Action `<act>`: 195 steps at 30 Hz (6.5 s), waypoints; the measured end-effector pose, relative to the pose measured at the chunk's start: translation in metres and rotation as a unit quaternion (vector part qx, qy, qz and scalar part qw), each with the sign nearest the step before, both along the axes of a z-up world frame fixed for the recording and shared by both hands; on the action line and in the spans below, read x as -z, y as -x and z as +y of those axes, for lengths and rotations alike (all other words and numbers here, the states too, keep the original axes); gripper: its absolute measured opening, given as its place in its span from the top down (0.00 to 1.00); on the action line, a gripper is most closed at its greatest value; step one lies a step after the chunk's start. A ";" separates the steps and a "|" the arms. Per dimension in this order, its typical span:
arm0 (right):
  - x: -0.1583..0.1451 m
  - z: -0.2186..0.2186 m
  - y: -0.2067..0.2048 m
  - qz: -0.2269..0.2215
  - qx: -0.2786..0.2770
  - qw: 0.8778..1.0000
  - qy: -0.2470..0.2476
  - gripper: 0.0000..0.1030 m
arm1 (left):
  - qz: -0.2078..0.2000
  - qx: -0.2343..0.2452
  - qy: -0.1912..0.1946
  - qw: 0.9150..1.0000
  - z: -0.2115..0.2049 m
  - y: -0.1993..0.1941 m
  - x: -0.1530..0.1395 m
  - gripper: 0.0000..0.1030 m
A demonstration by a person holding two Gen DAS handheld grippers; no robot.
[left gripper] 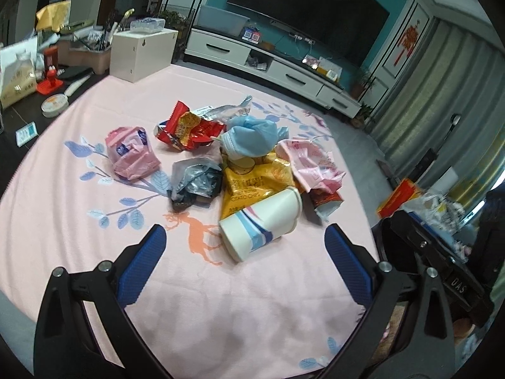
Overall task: Collect trash
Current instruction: 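Grasp the striped paper cup with the left tool while the right tool grasps the pink wrapper, then carry cup and pink wrapper to the black bin and open both tools, then grasp the pink bag with the left tool while the right tool grasps the white ointment box, then carry pink bag and ointment box to the bin and release both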
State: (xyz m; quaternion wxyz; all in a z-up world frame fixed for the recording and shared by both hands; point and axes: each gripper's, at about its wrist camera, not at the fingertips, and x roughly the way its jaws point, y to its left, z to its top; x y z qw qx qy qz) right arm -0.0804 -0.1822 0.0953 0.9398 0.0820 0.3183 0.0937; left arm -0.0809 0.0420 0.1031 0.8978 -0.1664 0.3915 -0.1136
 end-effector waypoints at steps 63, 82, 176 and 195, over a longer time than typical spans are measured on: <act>0.018 -0.237 0.058 0.057 0.342 0.933 -0.095 0.76 | 0.022 0.254 0.013 0.967 -0.283 -0.043 0.027 0.52; 0.110 -0.300 0.050 0.188 0.421 0.872 -0.162 0.64 | 0.086 0.289 -0.085 0.950 -0.401 -0.070 0.091 0.51; 0.066 0.186 -0.232 0.319 -0.097 0.941 0.062 0.58 | 0.054 -0.190 0.100 0.975 0.126 -0.116 0.051 0.51; -0.039 0.040 -0.083 0.076 -0.008 0.996 -0.042 0.58 | -0.026 -0.054 0.087 0.994 0.032 -0.076 -0.004 0.51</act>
